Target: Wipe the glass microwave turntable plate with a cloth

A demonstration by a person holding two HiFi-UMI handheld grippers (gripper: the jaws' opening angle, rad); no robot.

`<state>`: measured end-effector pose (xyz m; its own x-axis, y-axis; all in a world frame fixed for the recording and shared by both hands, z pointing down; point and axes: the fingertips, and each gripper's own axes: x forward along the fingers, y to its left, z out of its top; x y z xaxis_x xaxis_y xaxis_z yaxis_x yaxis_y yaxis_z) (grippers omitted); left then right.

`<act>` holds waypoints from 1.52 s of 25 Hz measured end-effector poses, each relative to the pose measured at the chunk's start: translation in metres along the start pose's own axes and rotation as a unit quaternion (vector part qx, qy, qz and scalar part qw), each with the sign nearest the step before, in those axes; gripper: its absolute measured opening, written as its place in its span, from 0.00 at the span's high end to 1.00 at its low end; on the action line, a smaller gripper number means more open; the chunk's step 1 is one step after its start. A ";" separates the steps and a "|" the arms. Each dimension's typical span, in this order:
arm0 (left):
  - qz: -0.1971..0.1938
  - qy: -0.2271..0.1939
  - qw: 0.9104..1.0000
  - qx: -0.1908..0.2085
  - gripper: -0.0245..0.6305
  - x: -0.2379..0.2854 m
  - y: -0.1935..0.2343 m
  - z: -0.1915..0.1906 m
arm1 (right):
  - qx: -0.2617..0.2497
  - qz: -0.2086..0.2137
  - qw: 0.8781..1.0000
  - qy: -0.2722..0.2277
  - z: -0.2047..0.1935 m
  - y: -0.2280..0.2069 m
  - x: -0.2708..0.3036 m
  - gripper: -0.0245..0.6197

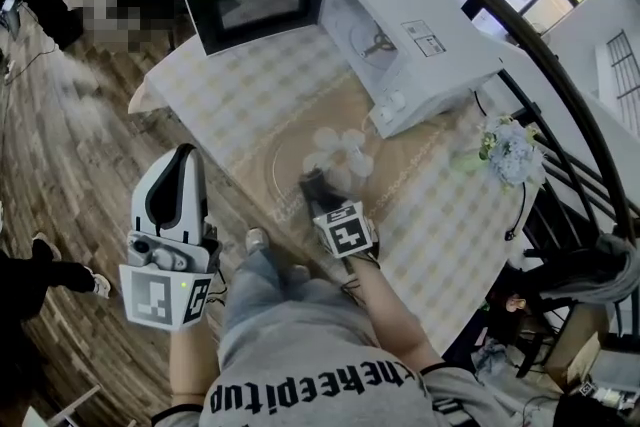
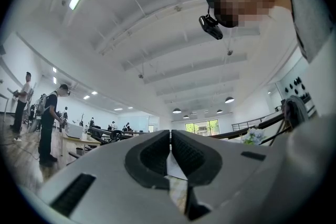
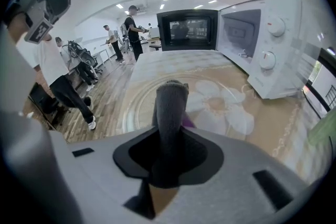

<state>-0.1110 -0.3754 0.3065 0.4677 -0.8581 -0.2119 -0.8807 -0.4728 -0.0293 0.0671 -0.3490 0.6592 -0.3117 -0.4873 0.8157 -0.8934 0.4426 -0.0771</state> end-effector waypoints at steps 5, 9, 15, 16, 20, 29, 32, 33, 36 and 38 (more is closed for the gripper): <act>0.002 -0.003 1.000 0.000 0.94 -0.008 -0.007 0.004 | 0.014 -0.035 0.999 -0.007 -0.014 -0.035 -0.008 0.81; 0.007 -0.003 1.000 0.003 0.94 -0.016 -0.011 0.006 | 0.025 -0.066 0.998 -0.005 -0.022 -0.062 -0.017 0.81; 0.029 -0.009 1.000 0.004 0.94 -0.035 -0.012 0.014 | 0.043 -0.102 0.994 -0.013 -0.030 -0.088 -0.028 0.81; 0.038 -0.014 0.999 0.003 0.94 -0.039 -0.012 0.017 | 0.041 -0.102 0.994 -0.013 -0.029 -0.088 -0.028 0.81; 0.051 -0.015 0.998 0.013 0.94 -0.050 -0.018 0.022 | 0.050 -0.093 0.994 -0.039 -0.024 -0.082 -0.035 0.81; 0.052 -0.019 0.998 0.031 0.94 -0.066 -0.028 0.044 | 0.049 -0.075 0.978 -0.187 0.012 -0.040 -0.101 0.80; 0.036 -0.026 0.999 0.027 0.94 -0.064 -0.030 0.049 | 0.042 -0.084 0.969 -0.228 0.023 -0.031 -0.126 0.80; 0.030 -0.028 0.999 0.026 0.94 -0.064 -0.030 0.049 | 0.039 -0.088 0.966 -0.242 0.027 -0.029 -0.134 0.80; 0.013 -0.029 0.999 0.021 0.94 -0.063 -0.026 0.052 | 0.026 -0.101 0.954 -0.279 0.042 -0.019 -0.157 0.80; 0.006 -0.027 0.999 0.018 0.94 -0.065 -0.022 0.053 | 0.016 -0.113 0.947 -0.300 0.052 -0.010 -0.173 0.80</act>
<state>-0.1259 -0.2988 0.2688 0.4533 -0.8509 -0.2656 -0.8887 -0.4546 -0.0605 0.1129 -0.3087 0.4890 -0.2314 -0.9112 0.3409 -0.9655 0.2581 0.0347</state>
